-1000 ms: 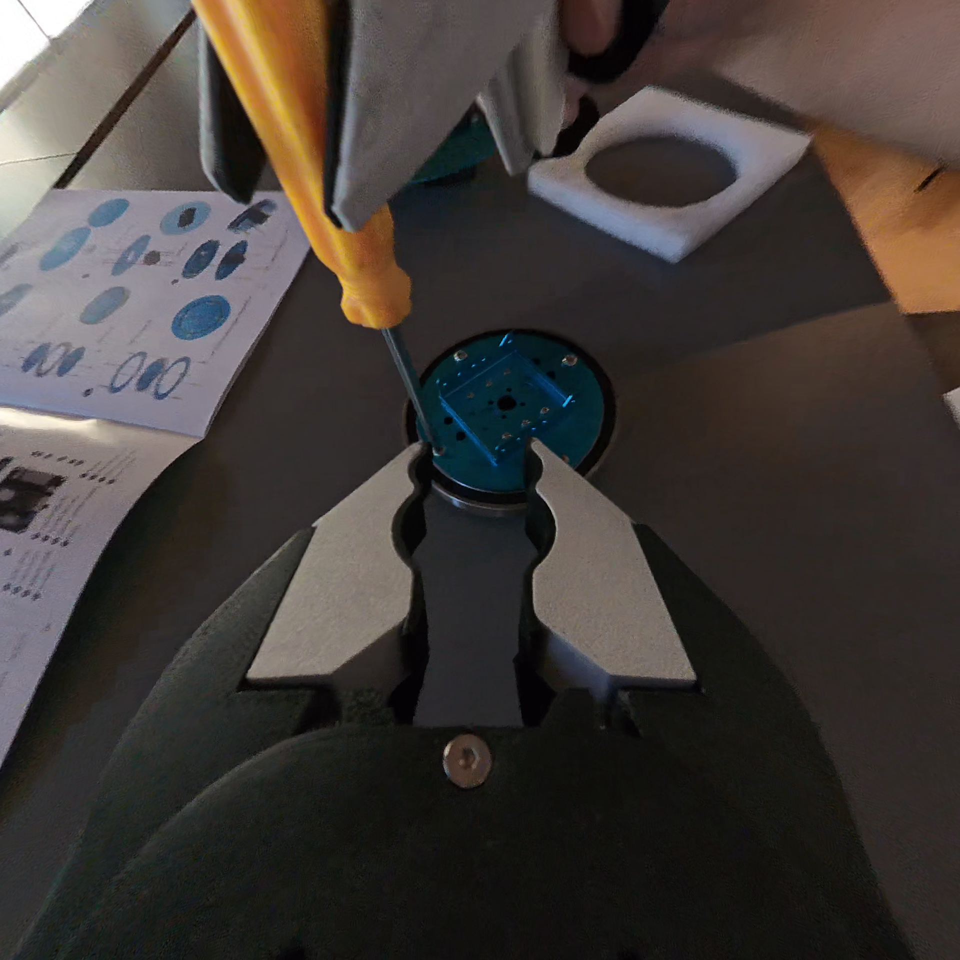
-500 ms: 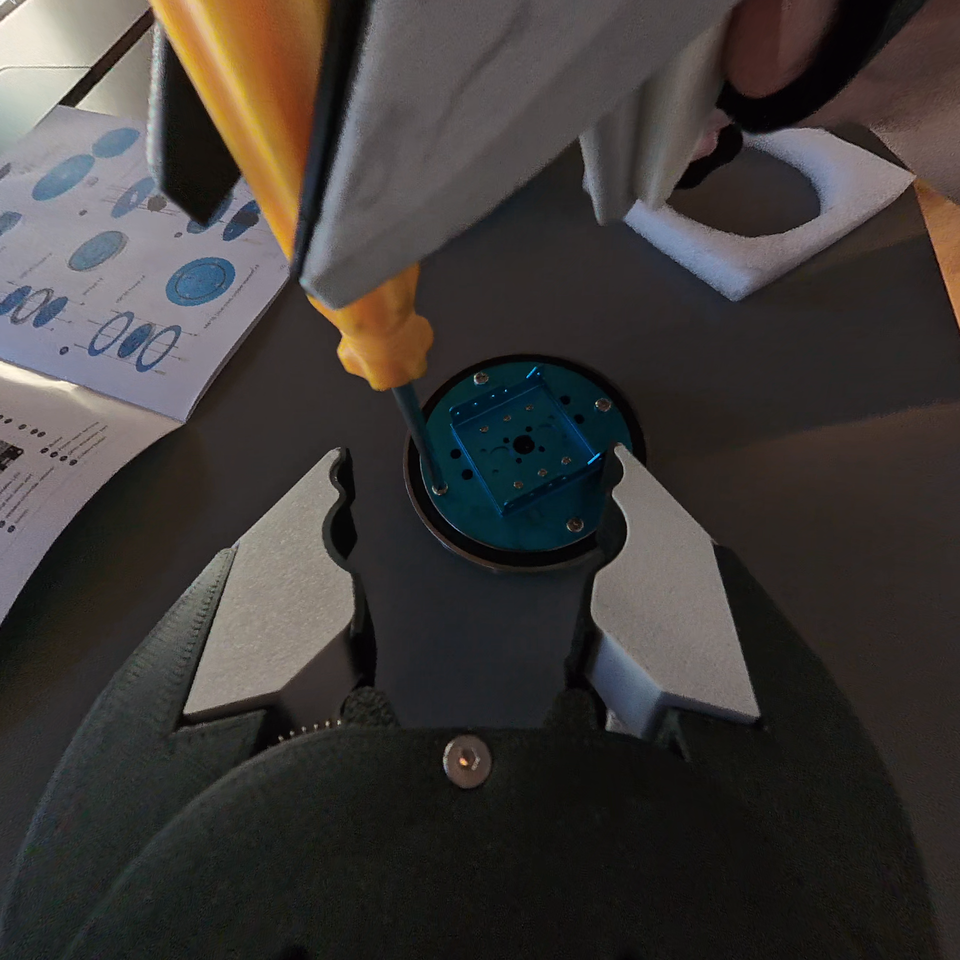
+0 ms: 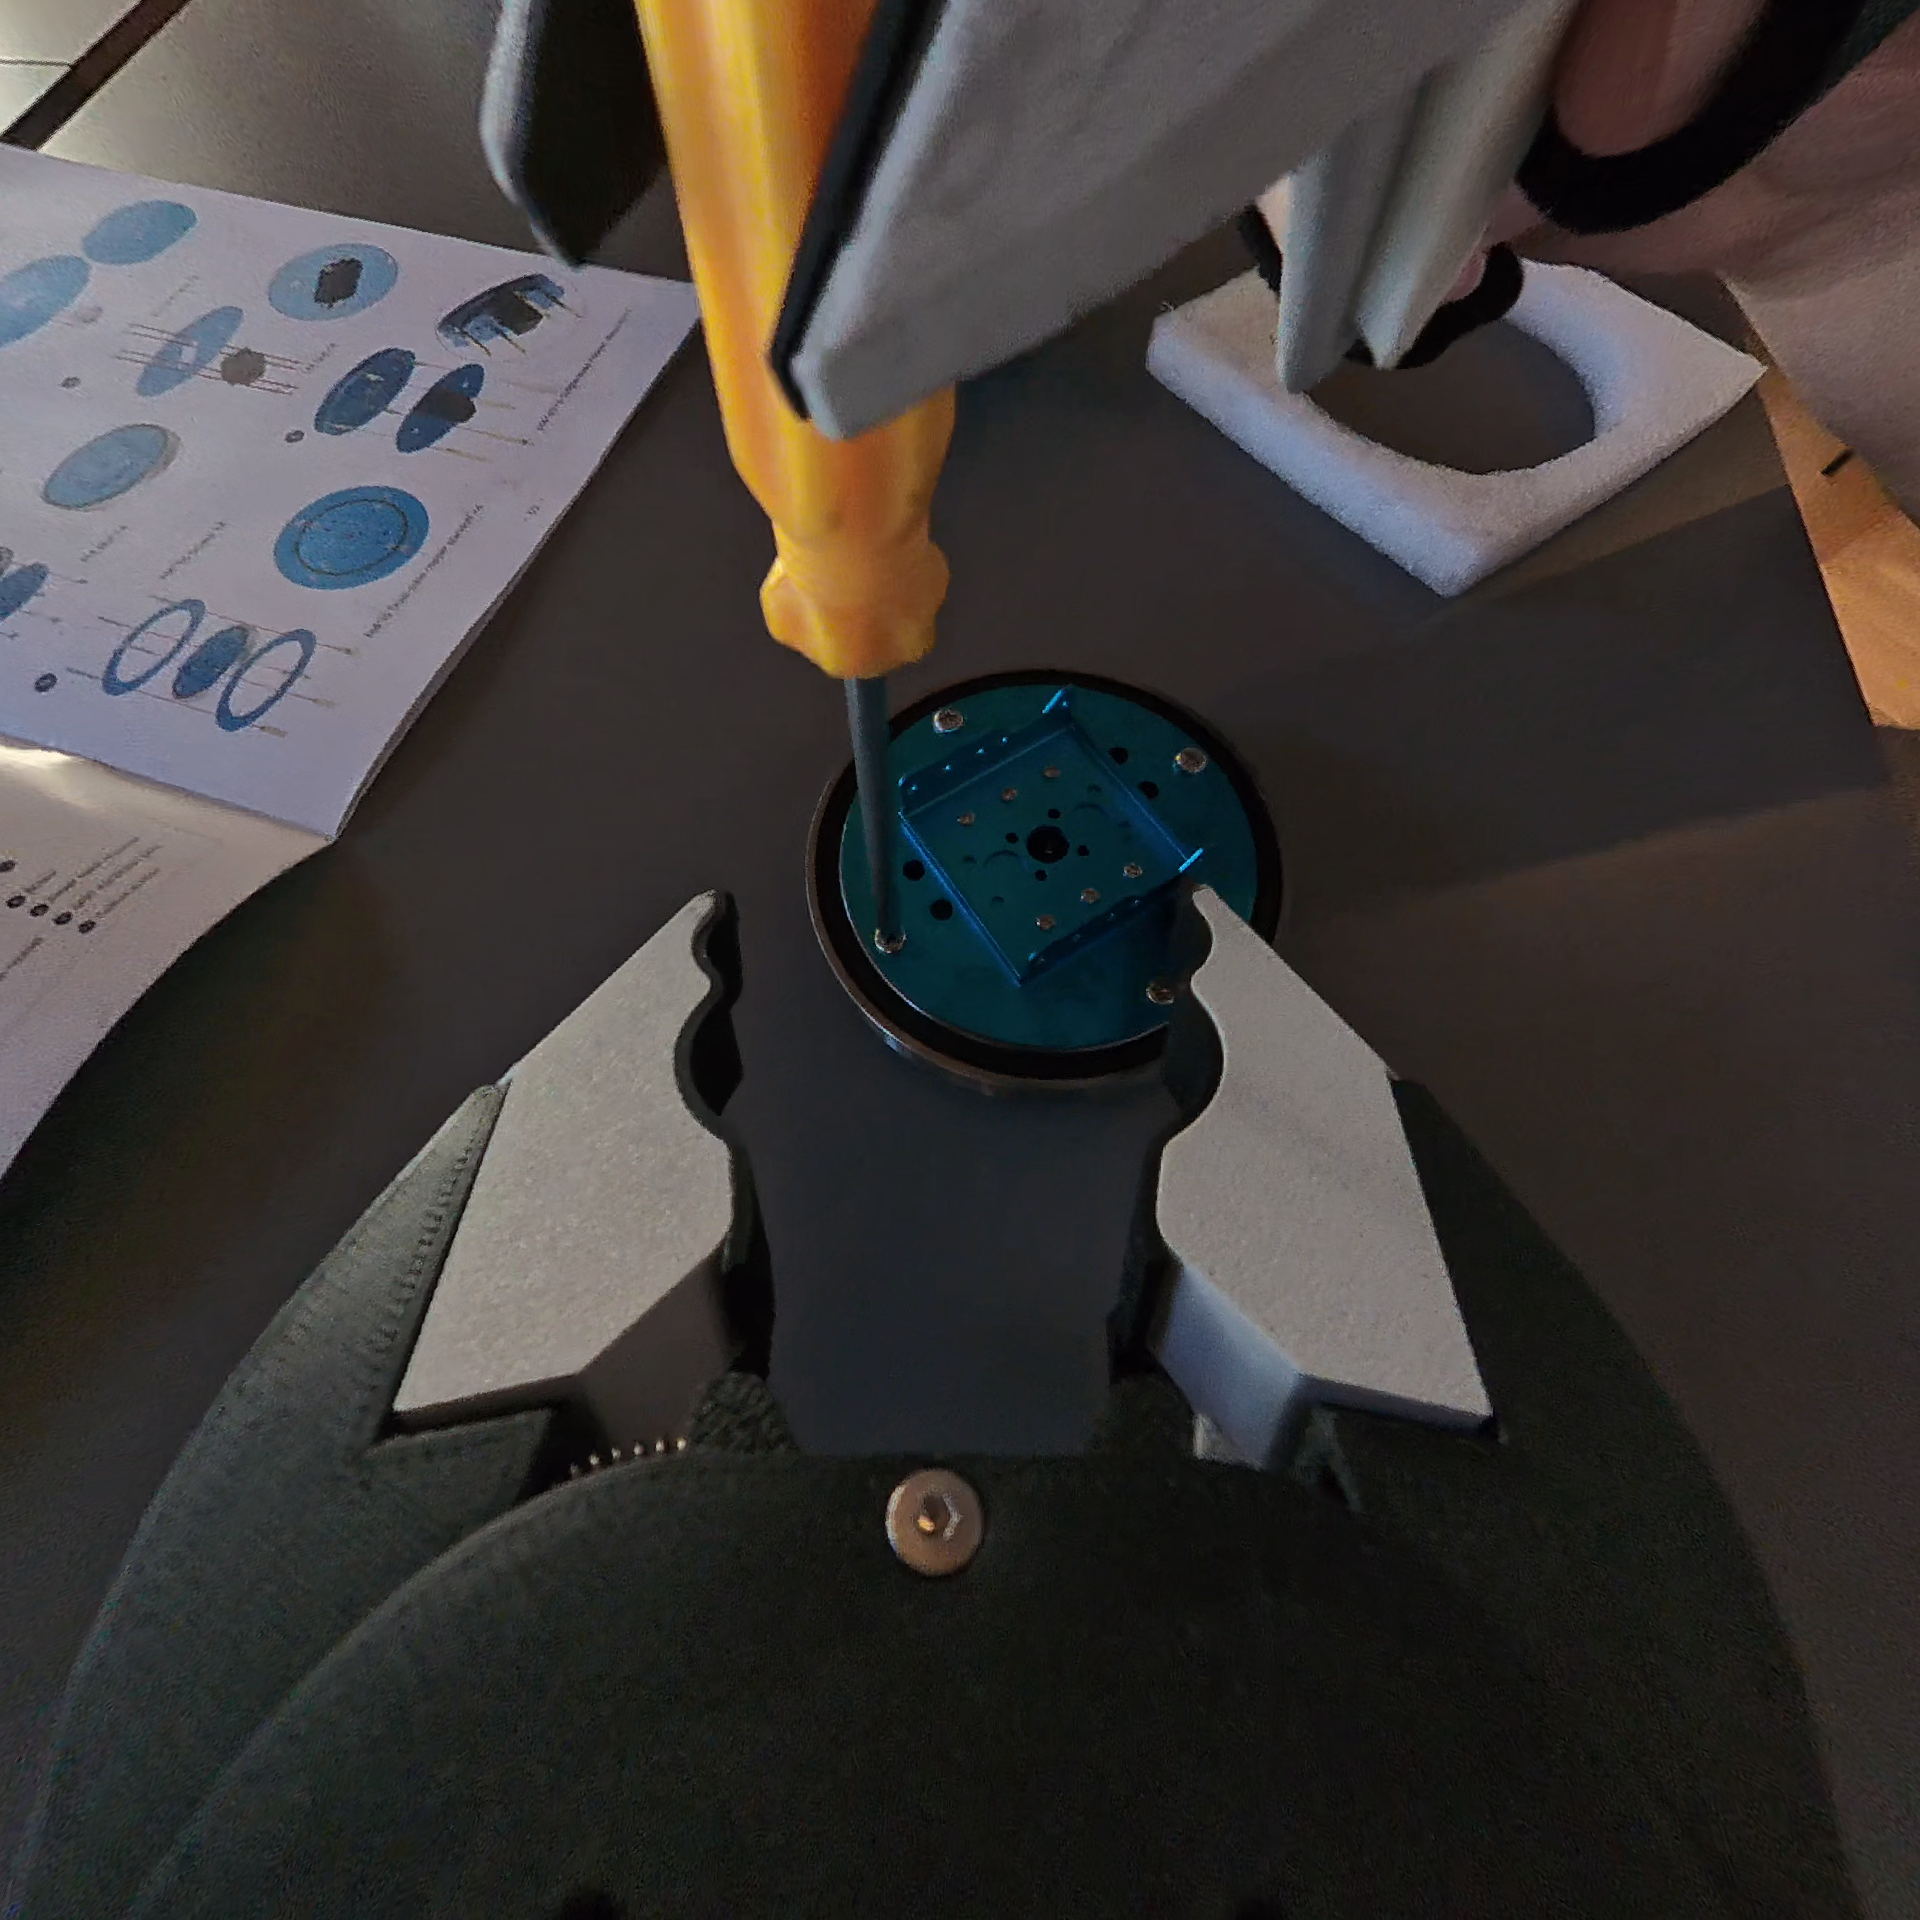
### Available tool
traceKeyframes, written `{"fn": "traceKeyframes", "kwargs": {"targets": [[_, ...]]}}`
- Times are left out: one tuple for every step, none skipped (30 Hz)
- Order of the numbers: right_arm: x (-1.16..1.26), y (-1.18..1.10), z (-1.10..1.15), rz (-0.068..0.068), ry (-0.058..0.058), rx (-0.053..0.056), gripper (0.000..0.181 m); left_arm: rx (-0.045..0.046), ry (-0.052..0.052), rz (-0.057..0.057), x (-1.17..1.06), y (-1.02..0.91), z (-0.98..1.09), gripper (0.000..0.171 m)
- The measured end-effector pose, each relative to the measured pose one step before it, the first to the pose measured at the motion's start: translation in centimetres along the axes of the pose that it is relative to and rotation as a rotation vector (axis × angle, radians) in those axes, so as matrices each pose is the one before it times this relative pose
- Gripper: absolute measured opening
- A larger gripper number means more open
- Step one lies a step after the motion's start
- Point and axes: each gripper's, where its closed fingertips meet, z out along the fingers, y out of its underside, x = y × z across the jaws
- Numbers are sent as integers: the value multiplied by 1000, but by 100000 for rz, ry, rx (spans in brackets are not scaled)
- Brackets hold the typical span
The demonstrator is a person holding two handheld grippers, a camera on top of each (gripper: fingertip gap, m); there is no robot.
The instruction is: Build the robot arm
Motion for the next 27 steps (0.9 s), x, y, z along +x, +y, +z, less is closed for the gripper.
{"fn": "traceKeyframes", "kwargs": {"targets": [[71,-4,-6,258,989,52,18,-196,-106,525,12,-135,168,83],[84,3,-14,36,1192,-76,18,-34,-460,310,-21,-122,160,83],[133,16,-23,409,1441,-163,18,39,-330,118,14,-133,148,82],[133,7,-24,774,1444,-3,18,62,-260,375,34,-132,160,82],[121,4,-11,874,1272,83,18,-155,-567,164,-52,-130,153,83],[85,8,-22,627,1141,158,18,-623,-168,-362,-40,-84,153,83],[99,-1,-22,415,1270,240,18,-904,57,-789,-31,-63,176,83],[109,8,-30,339,1343,265,18,-916,-253,-1142,-93,-65,177,85],[80,-5,-32,230,1283,378,18,-562,1,-1046,-47,-83,186,85],[100,5,-42,24,1341,481,18,-190,28,-1001,-2,-106,201,85],[135,-1,-41,249,1467,522,18,197,-180,-753,0,-112,196,84],[134,10,-55,285,1224,456,18,408,-465,-568,-35,-122,167,84],[141,-2,-46,238,947,526,18,141,-697,-1186,-81,-77,156,85],[139,6,-41,383,927,527,18,91,-379,-1244,-39,-75,158,85],[188,-3,-51,258,1208,452,18,293,-455,-1168,-69,-73,147,85],[151,10,-47,29,1035,254,18,205,-317,-1446,-43,-53,145,85],[78,5,-38,-103,592,109,18,323,228,-1078,54,-57,137,84],[33,12,-16,-487,290,102,18,197,316,-701,76,-40,81,83],[26,-8,-22,-508,75,101,18,236,277,342,95,-24,11,81],[-27,7,-23,-301,-335,-13,18,505,543,1616,182,-31,-71,78],[45,11,-44,-432,127,-12,18,301,-502,1854,14,1,-133,78],[3,4,-40,-427,-172,43,18,286,-1131,1733,-95,-37,-105,79],[31,11,-48,316,29,173,18,127,-951,1067,-88,-59,-4,79],[8,11,-29,433,-88,135,18,-369,-361,6,-67,-49,67,81],[85,11,-55,365,573,179,18,-1000,436,-1150,-6,-5,122,82],[112,13,-65,684,869,262,18,-1052,367,-1674,-46,9,153,83],[157,10,-76,666,1472,467,18,-581,-31,-1725,-102,-12,150,85]]}}
